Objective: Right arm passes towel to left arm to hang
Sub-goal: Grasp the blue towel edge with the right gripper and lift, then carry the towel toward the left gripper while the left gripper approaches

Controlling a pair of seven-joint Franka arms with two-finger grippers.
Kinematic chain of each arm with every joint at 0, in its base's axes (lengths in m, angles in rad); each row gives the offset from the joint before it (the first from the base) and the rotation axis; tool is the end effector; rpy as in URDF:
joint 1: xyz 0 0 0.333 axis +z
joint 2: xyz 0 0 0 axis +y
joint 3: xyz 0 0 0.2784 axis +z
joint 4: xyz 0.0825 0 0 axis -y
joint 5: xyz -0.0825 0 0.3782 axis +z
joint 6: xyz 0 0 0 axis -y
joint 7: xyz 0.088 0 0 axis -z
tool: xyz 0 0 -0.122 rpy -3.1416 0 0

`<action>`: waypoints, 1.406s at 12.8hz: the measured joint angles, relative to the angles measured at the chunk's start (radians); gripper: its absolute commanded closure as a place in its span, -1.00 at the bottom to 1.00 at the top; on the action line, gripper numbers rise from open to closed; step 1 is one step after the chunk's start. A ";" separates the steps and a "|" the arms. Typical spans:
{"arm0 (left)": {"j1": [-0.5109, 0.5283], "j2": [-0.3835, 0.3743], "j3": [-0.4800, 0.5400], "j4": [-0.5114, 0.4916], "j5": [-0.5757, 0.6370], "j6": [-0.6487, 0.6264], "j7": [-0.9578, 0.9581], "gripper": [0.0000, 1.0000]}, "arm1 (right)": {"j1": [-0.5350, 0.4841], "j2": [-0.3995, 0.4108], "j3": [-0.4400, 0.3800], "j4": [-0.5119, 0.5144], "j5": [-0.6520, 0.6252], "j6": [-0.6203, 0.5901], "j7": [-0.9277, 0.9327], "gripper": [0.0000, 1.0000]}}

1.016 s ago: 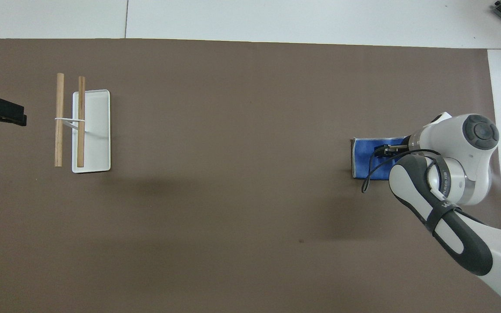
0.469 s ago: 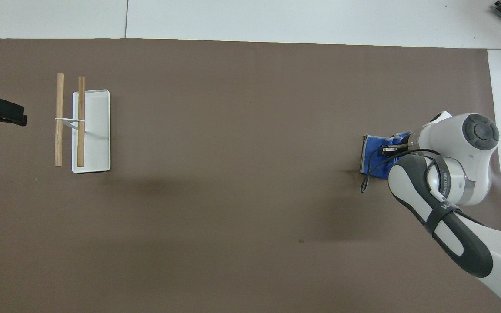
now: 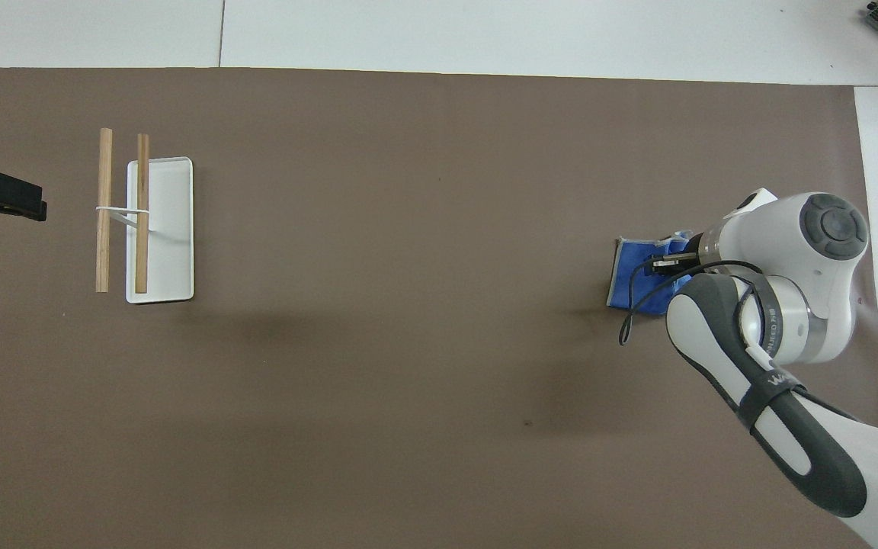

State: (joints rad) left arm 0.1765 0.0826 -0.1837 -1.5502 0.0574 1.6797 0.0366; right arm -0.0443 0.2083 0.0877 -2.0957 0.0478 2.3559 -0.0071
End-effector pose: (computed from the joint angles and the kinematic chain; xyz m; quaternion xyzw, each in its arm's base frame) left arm 0.5812 0.0058 0.5457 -0.9992 0.0238 -0.0238 0.0214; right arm 0.5682 0.0257 0.2797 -0.9993 -0.0076 -0.0257 0.0268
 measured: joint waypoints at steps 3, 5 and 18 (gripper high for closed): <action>0.000 0.000 0.000 0.000 0.000 0.000 0.000 -1.00 | 0.002 -0.050 0.079 0.005 0.103 -0.007 0.000 1.00; 0.000 0.000 0.000 0.000 0.000 0.000 0.000 -1.00 | 0.003 -0.062 0.135 0.028 0.190 -0.007 0.000 1.00; 0.010 -0.118 -0.004 -0.261 -0.423 0.242 -0.240 -1.00 | 0.111 -0.060 0.254 0.135 0.894 0.127 0.068 1.00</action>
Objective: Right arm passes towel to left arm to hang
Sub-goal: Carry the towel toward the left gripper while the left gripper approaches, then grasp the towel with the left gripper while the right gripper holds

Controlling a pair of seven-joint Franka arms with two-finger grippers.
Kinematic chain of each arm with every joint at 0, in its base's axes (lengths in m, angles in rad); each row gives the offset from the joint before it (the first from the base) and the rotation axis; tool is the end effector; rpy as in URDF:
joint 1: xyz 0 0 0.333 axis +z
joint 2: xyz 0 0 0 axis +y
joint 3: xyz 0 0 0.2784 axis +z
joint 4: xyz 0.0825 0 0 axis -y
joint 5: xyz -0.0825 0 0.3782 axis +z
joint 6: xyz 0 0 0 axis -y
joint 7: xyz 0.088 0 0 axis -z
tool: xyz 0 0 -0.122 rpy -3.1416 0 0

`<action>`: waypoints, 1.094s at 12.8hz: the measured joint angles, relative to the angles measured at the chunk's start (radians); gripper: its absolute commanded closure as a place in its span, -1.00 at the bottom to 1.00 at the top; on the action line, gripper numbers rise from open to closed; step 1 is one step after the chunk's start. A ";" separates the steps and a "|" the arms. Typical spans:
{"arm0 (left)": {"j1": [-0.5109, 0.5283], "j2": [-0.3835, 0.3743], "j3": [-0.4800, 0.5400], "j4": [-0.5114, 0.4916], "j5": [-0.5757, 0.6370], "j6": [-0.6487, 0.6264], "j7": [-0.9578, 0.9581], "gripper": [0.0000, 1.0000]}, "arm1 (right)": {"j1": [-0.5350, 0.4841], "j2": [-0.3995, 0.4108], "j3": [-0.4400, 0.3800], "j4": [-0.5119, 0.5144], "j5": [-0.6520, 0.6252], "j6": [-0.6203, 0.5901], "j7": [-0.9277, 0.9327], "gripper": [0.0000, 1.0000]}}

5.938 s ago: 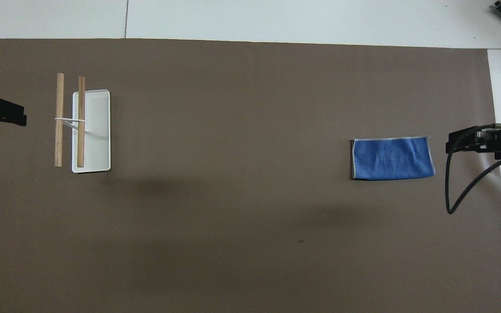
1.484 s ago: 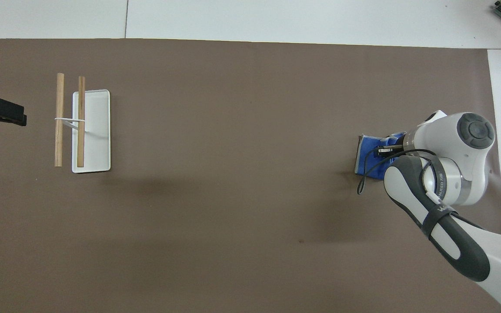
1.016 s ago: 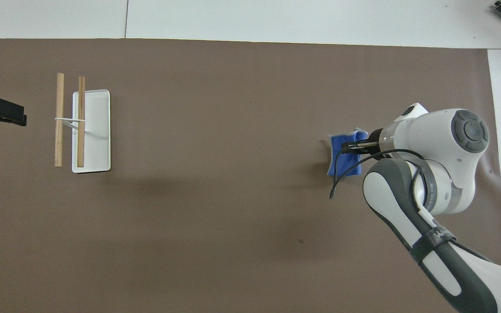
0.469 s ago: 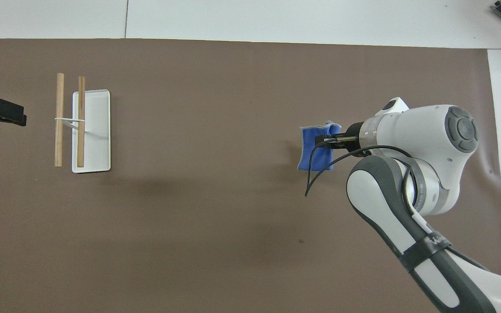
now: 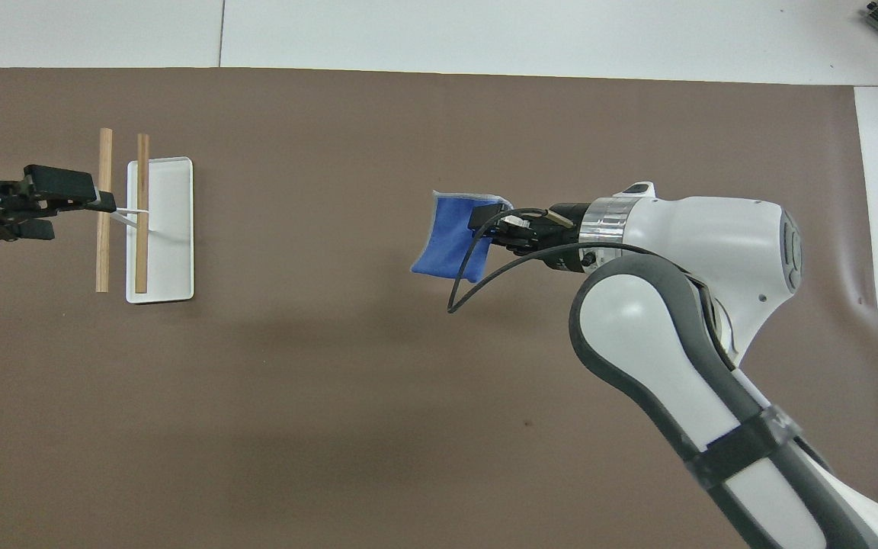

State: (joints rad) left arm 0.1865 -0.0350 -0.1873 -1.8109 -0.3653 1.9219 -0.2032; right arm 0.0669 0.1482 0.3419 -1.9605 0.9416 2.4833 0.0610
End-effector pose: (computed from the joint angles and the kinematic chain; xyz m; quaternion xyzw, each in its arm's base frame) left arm 0.5658 -0.0317 0.5149 0.9713 0.1486 0.0538 0.1778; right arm 0.5665 0.2440 0.3990 -0.9054 0.1507 -0.0741 0.3900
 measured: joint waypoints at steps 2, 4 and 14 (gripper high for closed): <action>-0.039 -0.037 -0.009 -0.092 -0.090 0.117 -0.119 -1.00 | 0.053 0.007 0.001 0.010 0.096 0.086 0.020 1.00; -0.086 -0.064 -0.012 -0.157 -0.178 0.205 -0.235 -1.00 | 0.087 0.013 0.001 0.025 0.155 0.122 0.031 1.00; -0.400 -0.071 -0.018 -0.335 -0.380 0.698 -0.757 -1.00 | 0.137 0.020 0.002 0.096 0.215 0.126 0.212 1.00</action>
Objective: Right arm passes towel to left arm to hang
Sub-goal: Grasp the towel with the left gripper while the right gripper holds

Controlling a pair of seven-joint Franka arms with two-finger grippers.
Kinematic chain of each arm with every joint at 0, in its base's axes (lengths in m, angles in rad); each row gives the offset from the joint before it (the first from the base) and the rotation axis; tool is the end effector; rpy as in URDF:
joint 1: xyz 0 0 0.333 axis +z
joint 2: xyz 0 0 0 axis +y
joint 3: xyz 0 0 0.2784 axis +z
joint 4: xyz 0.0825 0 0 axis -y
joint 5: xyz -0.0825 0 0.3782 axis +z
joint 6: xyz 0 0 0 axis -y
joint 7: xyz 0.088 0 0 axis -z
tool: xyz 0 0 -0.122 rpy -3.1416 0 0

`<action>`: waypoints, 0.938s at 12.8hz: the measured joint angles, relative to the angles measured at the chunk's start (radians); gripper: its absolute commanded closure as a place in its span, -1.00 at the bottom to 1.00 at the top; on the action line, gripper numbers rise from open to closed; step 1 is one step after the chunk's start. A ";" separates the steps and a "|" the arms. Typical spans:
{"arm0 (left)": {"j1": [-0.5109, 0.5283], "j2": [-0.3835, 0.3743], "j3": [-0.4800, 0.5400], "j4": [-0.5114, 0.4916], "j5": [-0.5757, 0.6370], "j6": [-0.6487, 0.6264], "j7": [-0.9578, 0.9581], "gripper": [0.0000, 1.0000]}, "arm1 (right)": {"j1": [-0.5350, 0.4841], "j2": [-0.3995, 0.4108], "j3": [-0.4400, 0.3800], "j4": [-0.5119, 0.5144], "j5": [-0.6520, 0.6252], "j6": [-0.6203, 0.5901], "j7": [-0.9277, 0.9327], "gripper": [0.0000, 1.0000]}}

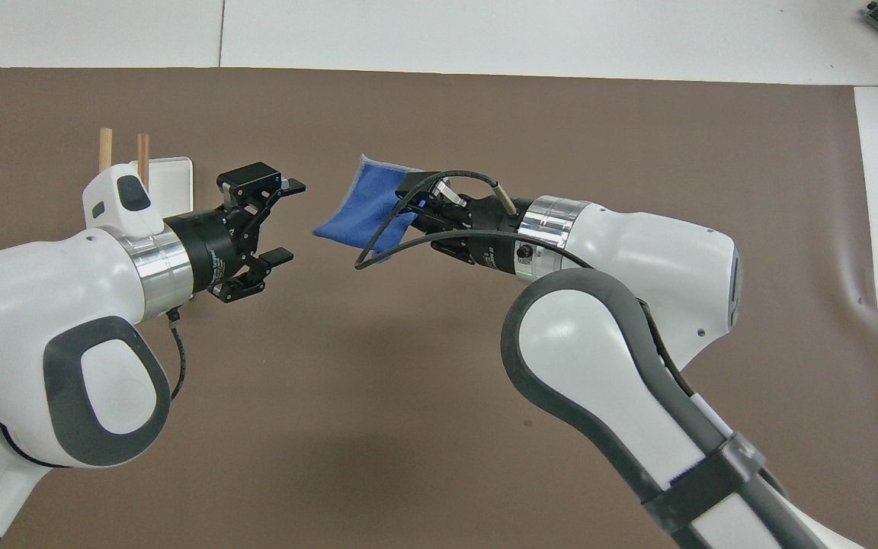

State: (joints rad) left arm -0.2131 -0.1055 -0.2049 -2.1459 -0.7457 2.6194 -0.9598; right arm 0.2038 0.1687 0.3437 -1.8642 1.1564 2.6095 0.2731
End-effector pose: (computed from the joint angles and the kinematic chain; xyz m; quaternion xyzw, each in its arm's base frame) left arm 0.5208 -0.2222 0.4623 0.7963 0.4792 0.0450 0.3664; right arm 0.5568 0.3139 0.4424 -0.8336 0.2677 -0.0441 0.4811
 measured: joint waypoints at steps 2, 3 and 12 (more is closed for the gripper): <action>-0.021 0.001 0.001 0.000 0.000 0.021 -0.068 -1.00 | 0.007 0.000 0.000 0.002 0.000 0.000 0.000 1.00; -0.030 0.002 0.001 0.000 -0.001 0.031 -0.095 -1.00 | 0.007 0.000 0.000 0.002 0.000 0.000 0.000 1.00; -0.058 0.002 0.000 0.008 -0.002 0.054 -0.244 -0.01 | -0.001 -0.005 -0.002 0.004 0.000 0.000 0.000 1.00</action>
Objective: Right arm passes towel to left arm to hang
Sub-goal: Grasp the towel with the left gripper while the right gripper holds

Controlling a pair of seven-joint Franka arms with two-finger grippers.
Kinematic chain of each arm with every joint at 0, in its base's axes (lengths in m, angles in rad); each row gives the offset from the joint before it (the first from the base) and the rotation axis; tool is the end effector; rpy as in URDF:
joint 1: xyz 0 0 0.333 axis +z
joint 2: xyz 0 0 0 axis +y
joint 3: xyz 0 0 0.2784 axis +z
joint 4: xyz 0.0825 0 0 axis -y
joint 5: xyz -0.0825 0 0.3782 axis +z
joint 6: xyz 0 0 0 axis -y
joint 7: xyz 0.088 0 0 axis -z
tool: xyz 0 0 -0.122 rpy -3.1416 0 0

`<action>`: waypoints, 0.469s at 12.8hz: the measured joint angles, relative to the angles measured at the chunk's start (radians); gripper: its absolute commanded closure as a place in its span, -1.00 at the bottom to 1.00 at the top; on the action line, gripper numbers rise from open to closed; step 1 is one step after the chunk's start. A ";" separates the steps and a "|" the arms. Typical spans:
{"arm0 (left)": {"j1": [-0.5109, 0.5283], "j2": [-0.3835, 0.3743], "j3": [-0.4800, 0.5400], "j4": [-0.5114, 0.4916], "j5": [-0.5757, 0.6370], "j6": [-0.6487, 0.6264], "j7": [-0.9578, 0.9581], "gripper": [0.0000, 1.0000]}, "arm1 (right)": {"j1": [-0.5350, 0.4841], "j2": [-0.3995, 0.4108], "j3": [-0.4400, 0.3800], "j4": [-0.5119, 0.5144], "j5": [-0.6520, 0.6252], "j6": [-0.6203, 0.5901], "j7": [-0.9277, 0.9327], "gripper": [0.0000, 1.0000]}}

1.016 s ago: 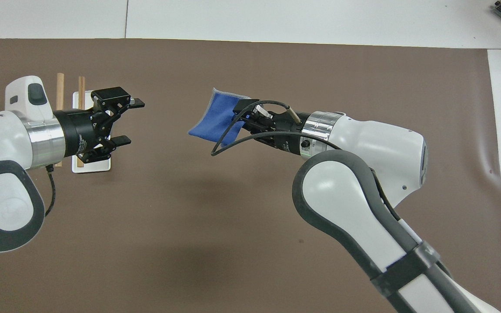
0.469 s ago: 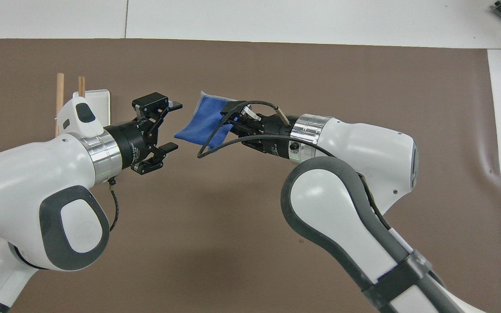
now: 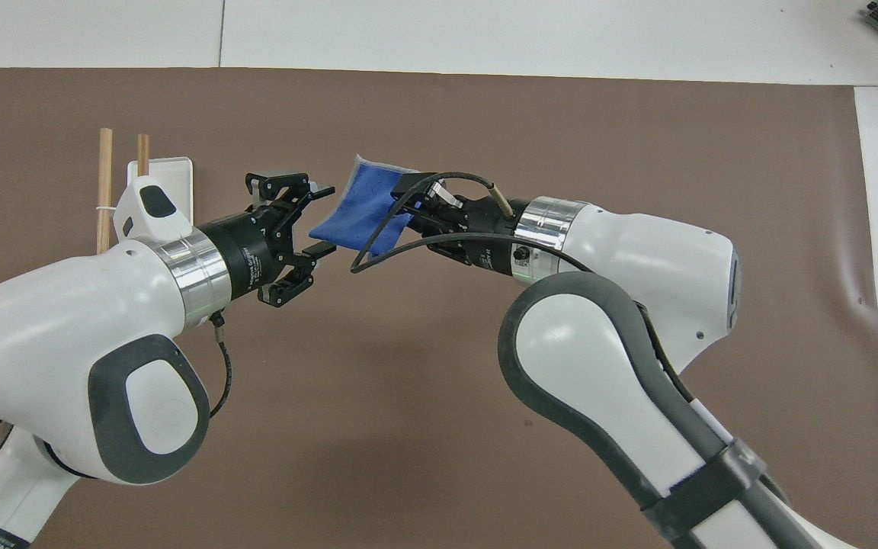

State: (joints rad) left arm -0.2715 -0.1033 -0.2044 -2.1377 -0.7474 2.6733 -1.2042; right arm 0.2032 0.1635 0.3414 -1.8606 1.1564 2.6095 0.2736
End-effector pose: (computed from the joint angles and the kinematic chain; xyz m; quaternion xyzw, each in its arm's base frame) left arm 0.5124 -0.2487 0.4711 0.7377 0.5543 0.0109 0.3853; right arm 0.5577 0.3124 0.4473 -0.8324 0.2673 -0.0478 0.4832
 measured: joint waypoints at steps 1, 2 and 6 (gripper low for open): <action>-0.005 0.000 0.000 0.000 0.000 0.000 -0.010 0.20 | 0.000 0.000 0.000 0.000 0.000 0.000 0.000 1.00; -0.012 0.000 0.000 0.000 0.000 0.000 -0.020 0.34 | 0.000 0.000 0.000 0.000 0.000 0.000 0.000 1.00; -0.026 0.000 -0.001 0.000 0.000 -0.001 -0.029 0.56 | 0.000 0.000 0.000 0.000 0.000 0.000 0.000 1.00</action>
State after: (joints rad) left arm -0.2980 -0.1031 -0.2055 -2.1378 -0.7476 2.6724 -1.2332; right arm 0.2033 0.1635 0.3414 -1.8606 1.1564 2.6095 0.2736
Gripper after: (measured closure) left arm 0.683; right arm 0.877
